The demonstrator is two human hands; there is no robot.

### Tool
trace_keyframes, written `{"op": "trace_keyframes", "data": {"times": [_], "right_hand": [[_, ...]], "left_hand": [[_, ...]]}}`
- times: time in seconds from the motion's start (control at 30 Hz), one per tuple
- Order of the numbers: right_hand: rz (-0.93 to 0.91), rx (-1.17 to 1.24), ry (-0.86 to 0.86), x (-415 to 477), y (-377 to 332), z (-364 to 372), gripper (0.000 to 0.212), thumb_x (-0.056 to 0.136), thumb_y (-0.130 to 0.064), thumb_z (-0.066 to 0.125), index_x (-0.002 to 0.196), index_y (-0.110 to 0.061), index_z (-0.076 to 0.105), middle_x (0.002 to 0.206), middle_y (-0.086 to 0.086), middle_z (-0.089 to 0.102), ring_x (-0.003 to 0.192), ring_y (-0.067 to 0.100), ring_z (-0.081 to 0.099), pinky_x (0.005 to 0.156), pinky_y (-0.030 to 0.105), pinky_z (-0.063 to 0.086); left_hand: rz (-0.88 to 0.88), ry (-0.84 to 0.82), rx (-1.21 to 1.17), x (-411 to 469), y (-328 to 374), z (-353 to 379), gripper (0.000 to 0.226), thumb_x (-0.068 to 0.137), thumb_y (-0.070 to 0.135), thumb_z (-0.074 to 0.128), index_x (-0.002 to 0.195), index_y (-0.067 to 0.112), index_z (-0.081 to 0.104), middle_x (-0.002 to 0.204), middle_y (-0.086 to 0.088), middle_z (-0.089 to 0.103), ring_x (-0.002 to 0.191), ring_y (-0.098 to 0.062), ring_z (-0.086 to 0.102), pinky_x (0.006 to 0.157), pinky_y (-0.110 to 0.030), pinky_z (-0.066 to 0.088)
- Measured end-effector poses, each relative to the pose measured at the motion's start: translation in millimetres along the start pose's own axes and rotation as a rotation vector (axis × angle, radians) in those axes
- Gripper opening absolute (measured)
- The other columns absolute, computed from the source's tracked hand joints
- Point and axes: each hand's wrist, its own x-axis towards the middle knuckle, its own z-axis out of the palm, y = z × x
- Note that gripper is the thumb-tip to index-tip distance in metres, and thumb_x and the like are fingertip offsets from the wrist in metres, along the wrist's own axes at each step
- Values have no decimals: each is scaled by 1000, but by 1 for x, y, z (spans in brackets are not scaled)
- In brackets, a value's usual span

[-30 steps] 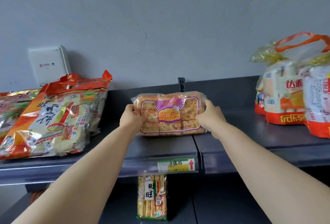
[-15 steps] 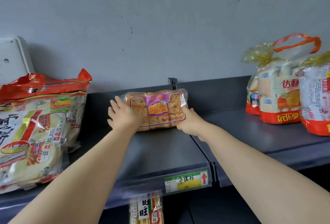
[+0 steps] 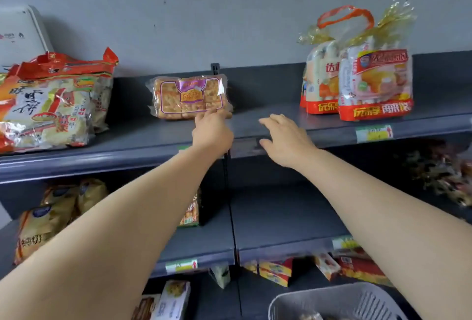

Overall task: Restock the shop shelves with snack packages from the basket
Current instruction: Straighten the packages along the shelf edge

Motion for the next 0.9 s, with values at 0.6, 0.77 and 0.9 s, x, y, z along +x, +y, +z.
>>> {"op": "trace_keyframes", "data": {"times": [0.6,0.77,0.9], "right_hand": [[291,-11,-538,-257,147,122,43,97,-26,51,139,-19,46,144,2,43,128,26,46,95,38,44],[404,17,-747,-290,172,165,41,94,-22,54,134,-18,50,139,3,48,128,25,46,101,43,43],[486,29,-794,-302,189,191,44,93,-21,54,136,-19,50,141,5,49,127,26,49,100,39,45]], "left_hand": [[-162,-684,44,-225,21,193,43,91,26,58,133,16,57,131,-9,60,124,-32,49,100,-38,45],[-247,-833,-27,-256,12,242,38,91,20,54,127,15,61,126,-9,63,113,-29,59,93,-35,51],[-298,-891,-60,-265,9,273,37,95,21,53,130,8,56,128,-12,60,116,-29,58,92,-32,48]]}}
